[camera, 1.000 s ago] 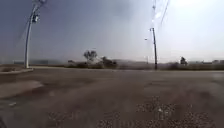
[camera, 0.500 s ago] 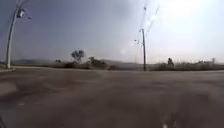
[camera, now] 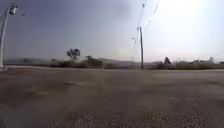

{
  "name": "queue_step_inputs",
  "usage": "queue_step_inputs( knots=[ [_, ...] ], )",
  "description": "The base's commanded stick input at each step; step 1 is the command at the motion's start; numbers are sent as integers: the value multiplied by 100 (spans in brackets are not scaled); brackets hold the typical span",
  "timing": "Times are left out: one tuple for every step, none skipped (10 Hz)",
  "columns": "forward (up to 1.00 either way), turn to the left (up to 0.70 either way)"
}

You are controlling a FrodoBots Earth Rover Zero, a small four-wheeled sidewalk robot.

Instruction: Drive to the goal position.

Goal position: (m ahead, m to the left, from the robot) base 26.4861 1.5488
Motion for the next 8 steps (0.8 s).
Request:
queue_step_inputs(
  knots=[
    [85, 0],
    [85, 0],
    [85, 0],
    [85, 0],
    [85, 0],
    [85, 0],
    [85, -5],
    [85, -21]
  ],
)
